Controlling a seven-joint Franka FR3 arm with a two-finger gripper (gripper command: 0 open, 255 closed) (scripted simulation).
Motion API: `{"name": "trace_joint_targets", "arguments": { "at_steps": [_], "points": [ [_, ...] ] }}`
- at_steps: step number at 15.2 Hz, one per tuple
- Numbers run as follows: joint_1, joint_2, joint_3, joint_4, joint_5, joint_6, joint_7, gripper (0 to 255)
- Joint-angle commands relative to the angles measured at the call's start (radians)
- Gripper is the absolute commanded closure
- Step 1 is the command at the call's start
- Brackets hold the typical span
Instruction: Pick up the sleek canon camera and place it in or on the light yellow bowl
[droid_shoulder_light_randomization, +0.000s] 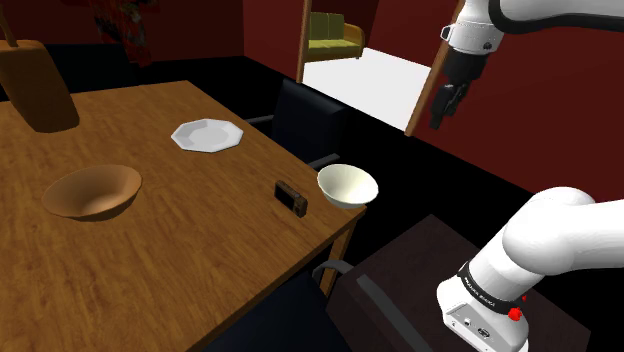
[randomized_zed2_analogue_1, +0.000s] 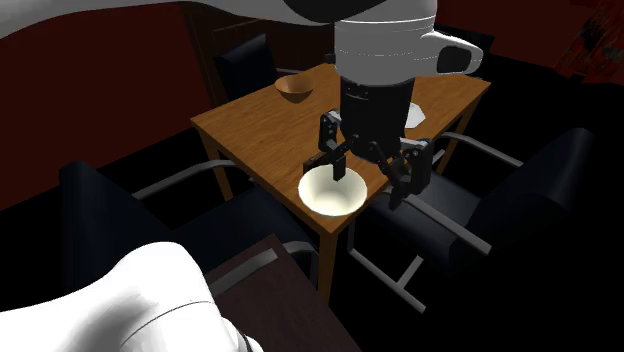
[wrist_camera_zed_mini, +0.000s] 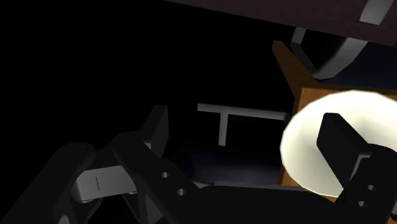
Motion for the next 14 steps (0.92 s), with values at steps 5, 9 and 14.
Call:
{"name": "trace_joint_targets", "arguments": {
  "at_steps": [5, 9, 14],
  "points": [
    [0.026, 0.067, 0.058, -0.032, 0.055, 0.091, 0.072, 0],
    [0.05, 0.154, 0.116, -0.045, 0.103, 0.187, 0.142, 0],
    [0.075, 0.287, 0.188, -0.033, 0.149, 0.307, 0.225, 0]
  ]
}}
